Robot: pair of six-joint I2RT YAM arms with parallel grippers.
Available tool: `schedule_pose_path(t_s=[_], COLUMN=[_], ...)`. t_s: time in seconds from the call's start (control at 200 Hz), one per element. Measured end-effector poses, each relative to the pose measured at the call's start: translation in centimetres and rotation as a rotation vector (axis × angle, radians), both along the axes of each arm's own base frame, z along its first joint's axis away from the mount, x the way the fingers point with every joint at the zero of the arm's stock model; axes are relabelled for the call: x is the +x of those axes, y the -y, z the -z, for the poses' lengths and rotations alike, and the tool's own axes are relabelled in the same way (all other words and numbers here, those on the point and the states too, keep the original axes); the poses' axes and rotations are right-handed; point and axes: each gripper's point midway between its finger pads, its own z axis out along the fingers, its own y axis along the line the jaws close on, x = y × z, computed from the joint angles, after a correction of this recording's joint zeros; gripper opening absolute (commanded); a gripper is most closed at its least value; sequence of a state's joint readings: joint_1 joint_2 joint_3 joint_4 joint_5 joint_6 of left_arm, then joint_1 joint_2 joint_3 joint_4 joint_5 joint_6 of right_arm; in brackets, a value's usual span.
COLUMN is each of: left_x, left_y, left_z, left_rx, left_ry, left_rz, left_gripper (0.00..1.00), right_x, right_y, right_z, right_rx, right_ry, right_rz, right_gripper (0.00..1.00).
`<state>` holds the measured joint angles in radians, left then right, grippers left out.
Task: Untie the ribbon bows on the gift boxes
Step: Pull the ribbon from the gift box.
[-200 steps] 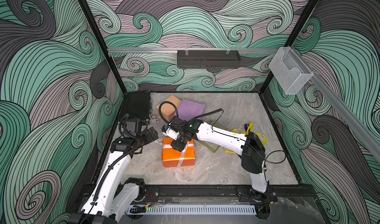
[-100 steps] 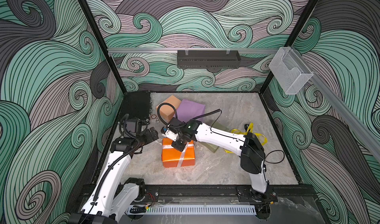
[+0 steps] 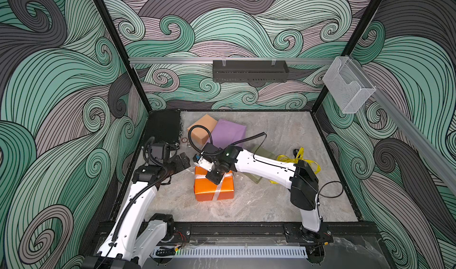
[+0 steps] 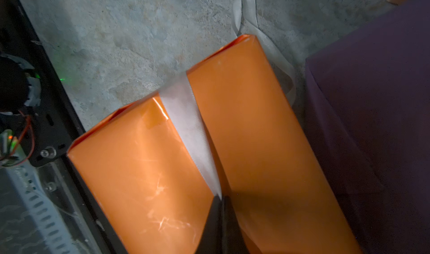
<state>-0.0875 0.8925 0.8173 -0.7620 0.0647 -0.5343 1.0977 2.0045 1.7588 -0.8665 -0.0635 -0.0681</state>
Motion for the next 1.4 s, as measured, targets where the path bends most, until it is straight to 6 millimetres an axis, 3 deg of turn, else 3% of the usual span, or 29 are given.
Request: schedule_pose_path(t_s=[0.2, 0.33, 0.645, 0.996, 1.256, 1.401], left_x=[0.0, -0.1, 0.1, 0.1, -0.1, -0.2], left_y=[0.1, 0.3, 1.6, 2.5, 4.7, 5.5], left_z=[0.0, -0.2, -1.1, -1.4, -1.6, -1.8], left_rx=[-0.002, -0.013, -0.062, -0.092, -0.144, -0.163], left_ry=[0.001, 0.006, 0.052, 0.071, 0.086, 0.093], left_rz=[0.002, 0.012, 0.069, 0.107, 0.203, 0.235], left_gripper=[0.99, 0.99, 0.93, 0.86, 0.81, 0.8], right_x=[0.0, 0.3, 3.7, 5.7, 7.6, 8.0], right_y=[0.0, 0.0, 0.4, 1.0, 3.0, 5.0], right_z=[-0.5, -2.4, -13.6, -22.2, -28.5, -33.5], right_rx=[0.014, 0.08, 0.375, 0.583, 0.721, 0.828], right_ry=[-0.014, -0.035, 0.006, 0.034, 0.077, 0.123], right_rz=[0.017, 0.051, 0.165, 0.243, 0.323, 0.364], right_gripper=[0.0, 0.0, 0.0, 0.0, 0.0, 0.0])
